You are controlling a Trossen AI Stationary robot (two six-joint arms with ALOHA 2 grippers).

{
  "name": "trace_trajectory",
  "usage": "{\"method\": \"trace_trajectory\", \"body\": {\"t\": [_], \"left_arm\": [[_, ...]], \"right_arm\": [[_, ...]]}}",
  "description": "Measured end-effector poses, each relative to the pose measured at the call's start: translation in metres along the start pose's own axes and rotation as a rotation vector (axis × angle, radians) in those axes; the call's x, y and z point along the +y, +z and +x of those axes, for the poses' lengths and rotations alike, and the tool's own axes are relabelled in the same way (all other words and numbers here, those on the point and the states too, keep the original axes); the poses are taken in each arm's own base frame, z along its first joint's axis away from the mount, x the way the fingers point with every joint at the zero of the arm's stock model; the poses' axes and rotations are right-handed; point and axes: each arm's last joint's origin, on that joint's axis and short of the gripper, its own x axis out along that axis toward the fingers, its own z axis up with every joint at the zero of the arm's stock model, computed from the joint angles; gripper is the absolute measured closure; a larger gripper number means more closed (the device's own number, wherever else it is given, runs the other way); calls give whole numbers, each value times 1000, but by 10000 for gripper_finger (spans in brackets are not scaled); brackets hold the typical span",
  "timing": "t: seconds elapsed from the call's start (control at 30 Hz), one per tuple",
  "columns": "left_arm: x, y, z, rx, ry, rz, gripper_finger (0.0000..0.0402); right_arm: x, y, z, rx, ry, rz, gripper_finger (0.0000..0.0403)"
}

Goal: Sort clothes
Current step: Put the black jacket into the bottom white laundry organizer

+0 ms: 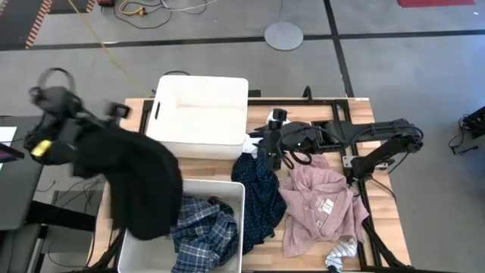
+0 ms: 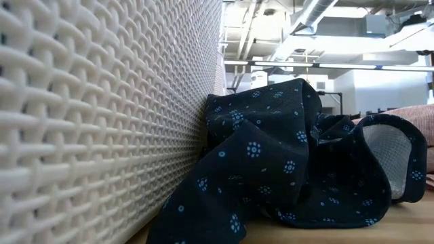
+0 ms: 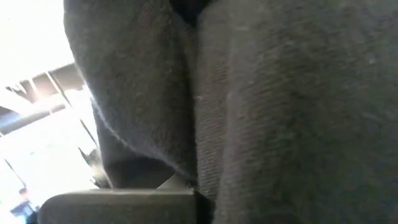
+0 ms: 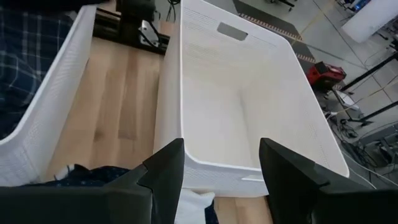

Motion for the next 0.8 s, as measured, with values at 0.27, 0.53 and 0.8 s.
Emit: {"method": "trace_trajectory", "body": {"t": [0.27,0.53,0.8], "left_arm": [[-2,-55,37,209,-115,-183,375],[-19,-82,57,314,-213,-360,375],[-41,-100,65,429,-219,-519,375]], "right_arm": [[0,-1,0,6,3,-4,180],[2,-2,0,8,63,-11,180],[5,0,0,-30,166,-8,180]]}}
